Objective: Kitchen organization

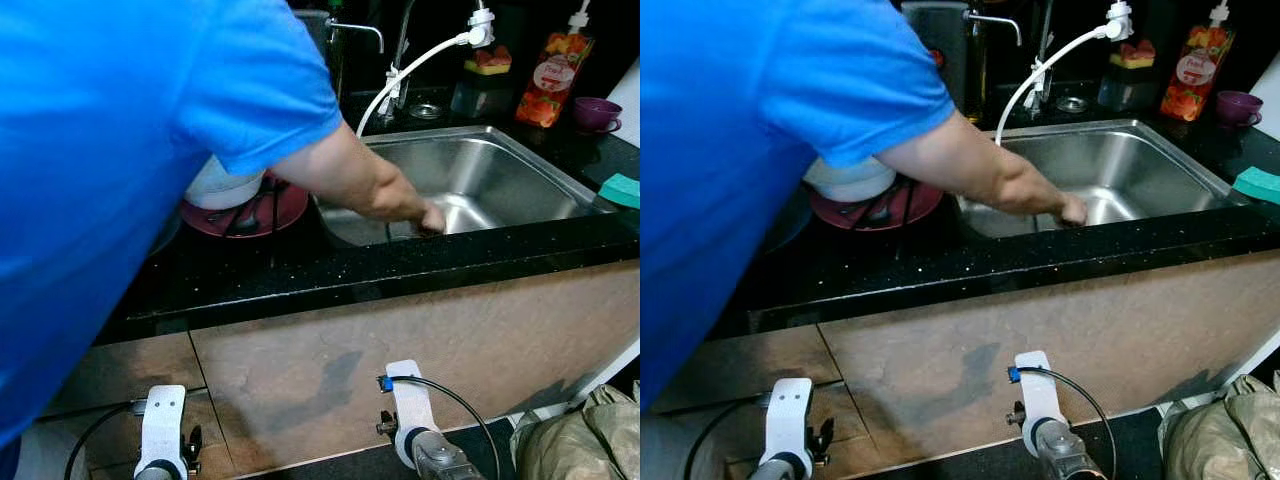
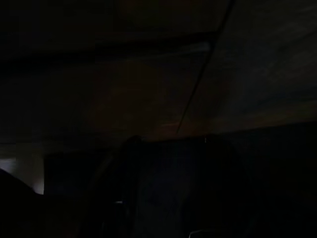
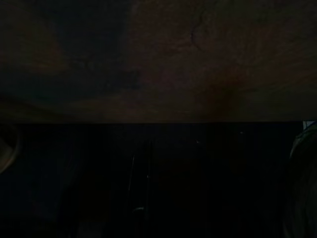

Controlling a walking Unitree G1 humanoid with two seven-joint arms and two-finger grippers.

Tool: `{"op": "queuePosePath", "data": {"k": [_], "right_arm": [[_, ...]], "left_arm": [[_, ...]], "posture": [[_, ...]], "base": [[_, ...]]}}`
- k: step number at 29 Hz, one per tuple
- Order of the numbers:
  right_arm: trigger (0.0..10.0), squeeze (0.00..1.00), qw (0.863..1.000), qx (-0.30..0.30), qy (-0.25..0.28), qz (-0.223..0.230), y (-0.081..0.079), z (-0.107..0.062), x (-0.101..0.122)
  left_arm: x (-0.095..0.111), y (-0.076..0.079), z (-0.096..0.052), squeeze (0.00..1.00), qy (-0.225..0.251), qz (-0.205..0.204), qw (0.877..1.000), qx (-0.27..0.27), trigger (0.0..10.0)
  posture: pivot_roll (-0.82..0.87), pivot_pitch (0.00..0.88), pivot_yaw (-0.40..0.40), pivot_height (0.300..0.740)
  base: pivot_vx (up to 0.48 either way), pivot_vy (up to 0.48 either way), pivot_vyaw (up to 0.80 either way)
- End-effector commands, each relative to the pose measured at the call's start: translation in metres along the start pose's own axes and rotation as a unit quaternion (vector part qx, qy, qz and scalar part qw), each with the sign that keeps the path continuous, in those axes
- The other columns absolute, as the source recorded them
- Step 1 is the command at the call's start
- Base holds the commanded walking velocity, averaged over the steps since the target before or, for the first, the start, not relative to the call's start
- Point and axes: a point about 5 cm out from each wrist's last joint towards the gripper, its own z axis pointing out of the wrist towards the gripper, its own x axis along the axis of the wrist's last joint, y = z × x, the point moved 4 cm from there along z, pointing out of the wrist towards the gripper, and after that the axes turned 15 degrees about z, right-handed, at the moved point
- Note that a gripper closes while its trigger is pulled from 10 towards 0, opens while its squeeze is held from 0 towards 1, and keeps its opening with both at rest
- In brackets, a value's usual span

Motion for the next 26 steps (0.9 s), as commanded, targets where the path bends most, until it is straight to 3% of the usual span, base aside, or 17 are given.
{"op": "queuePosePath", "data": {"k": [1,5,7,10,11,15,20,23,26], "right_arm": [[10.0,0.00,1.000,0.000,-0.017,0.007,-0.001,0.000,-0.007],[10.0,0.00,0.999,0.000,-0.032,0.003,0.000,-0.001,-0.012],[10.0,0.00,0.999,-0.016,-0.034,0.023,0.004,-0.001,-0.013],[10.0,0.00,0.998,-0.024,-0.040,0.030,0.006,-0.002,-0.015],[10.0,0.00,0.998,-0.020,-0.049,0.025,0.005,-0.002,-0.019],[10.0,0.00,0.998,-0.009,-0.059,0.021,0.001,-0.002,-0.022],[10.0,0.00,0.997,-0.004,-0.048,0.056,-0.004,-0.002,-0.021],[10.0,0.00,0.992,-0.005,-0.026,0.121,-0.007,0.000,-0.013],[10.0,0.00,0.992,-0.004,-0.011,0.129,-0.005,0.000,-0.009]], "left_arm": [[-0.009,0.000,-0.001,0.00,-0.022,0.000,1.000,-0.001,10.0],[-0.009,0.002,-0.003,0.00,-0.019,0.023,0.999,-0.012,10.0],[-0.010,0.008,-0.004,0.00,-0.014,0.034,0.999,-0.032,10.0],[-0.010,0.013,-0.005,0.00,-0.013,0.024,0.999,-0.044,10.0],[-0.010,0.018,-0.005,0.00,-0.015,0.052,0.997,-0.047,10.0],[-0.010,0.026,-0.007,0.00,-0.008,0.093,0.993,-0.068,10.0],[-0.008,0.026,-0.008,0.00,0.005,0.093,0.993,-0.070,10.0],[-0.003,0.031,-0.006,0.00,0.012,0.097,0.992,-0.082,10.0],[-0.002,0.033,-0.005,0.00,0.012,0.097,0.992,-0.085,10.0]], "posture": [[0.03,0.072,-0.015,0.740],[0.02,0.078,0.001,0.740],[0.02,0.078,-0.004,0.740],[0.02,0.078,-0.016,0.740],[0.03,0.078,-0.020,0.740],[0.03,0.081,-0.019,0.740],[0.02,0.087,-0.005,0.740],[0.02,0.086,-0.004,0.740],[0.02,0.082,-0.006,0.740]], "base": [[0.000,0.000,0.00],[0.000,0.000,0.00],[0.000,0.000,0.00],[0.000,0.000,0.00],[0.000,0.000,0.00],[0.000,0.000,0.00],[0.000,0.000,0.00],[0.000,0.000,0.00],[0.000,0.000,0.00]]}}
